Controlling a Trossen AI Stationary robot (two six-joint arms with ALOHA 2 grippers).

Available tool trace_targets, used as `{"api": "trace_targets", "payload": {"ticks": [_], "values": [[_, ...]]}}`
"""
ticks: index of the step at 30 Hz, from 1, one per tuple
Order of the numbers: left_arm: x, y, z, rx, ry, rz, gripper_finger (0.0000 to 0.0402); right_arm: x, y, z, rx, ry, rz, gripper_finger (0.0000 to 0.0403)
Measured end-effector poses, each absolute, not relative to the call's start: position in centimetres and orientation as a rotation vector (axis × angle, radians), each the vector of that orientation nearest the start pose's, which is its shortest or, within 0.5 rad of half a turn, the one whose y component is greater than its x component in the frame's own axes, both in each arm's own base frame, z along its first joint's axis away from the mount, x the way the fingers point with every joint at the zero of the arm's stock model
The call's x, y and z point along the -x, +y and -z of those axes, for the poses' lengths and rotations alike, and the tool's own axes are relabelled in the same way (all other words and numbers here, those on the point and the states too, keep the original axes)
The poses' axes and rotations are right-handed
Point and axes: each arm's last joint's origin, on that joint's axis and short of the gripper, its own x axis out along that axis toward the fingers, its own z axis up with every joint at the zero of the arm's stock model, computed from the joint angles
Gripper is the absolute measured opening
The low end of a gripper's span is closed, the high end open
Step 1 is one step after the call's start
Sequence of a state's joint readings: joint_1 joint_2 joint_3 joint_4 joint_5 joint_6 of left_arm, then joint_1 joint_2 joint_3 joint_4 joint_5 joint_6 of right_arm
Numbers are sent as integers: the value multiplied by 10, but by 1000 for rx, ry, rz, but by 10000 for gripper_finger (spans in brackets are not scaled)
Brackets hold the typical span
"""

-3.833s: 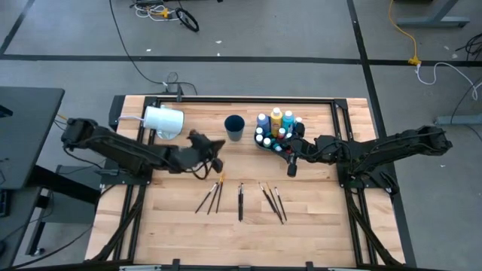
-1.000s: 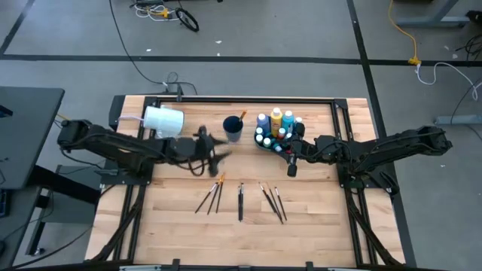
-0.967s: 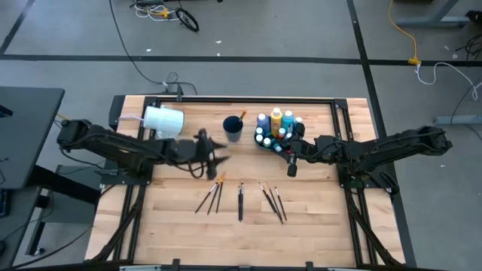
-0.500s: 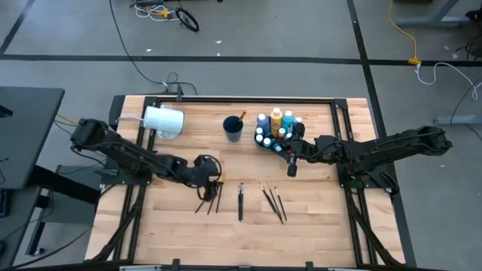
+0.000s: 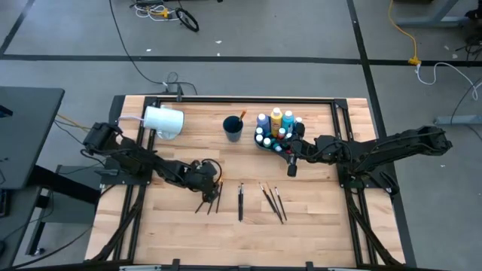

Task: Pick & Place Paint Supplies
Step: Put the silver paint brush into the blue cup

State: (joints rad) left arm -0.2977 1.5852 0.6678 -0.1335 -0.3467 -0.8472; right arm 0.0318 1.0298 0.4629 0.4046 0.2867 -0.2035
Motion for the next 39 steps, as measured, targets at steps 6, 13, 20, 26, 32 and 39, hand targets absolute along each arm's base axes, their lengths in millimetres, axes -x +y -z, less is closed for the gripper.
{"api": "trace_targets", "payload": {"ticks": [6,13,20,26,32,39], "values": [[-262,-70,-119,432,883,-470,199,-217,-1,-234,227,183,238,155],[-262,-70,-117,391,885,-483,184,-217,-1,-234,227,181,238,155],[-260,-69,-116,376,890,-502,90,-217,-1,-234,227,180,239,155],[-261,-69,-116,432,878,-513,9,-218,-1,-234,227,176,239,155],[-264,-70,-123,452,863,-500,5,-218,-1,-239,217,127,244,155],[-275,-72,-154,390,750,-461,3,-218,-1,-239,210,126,245,155]]}}
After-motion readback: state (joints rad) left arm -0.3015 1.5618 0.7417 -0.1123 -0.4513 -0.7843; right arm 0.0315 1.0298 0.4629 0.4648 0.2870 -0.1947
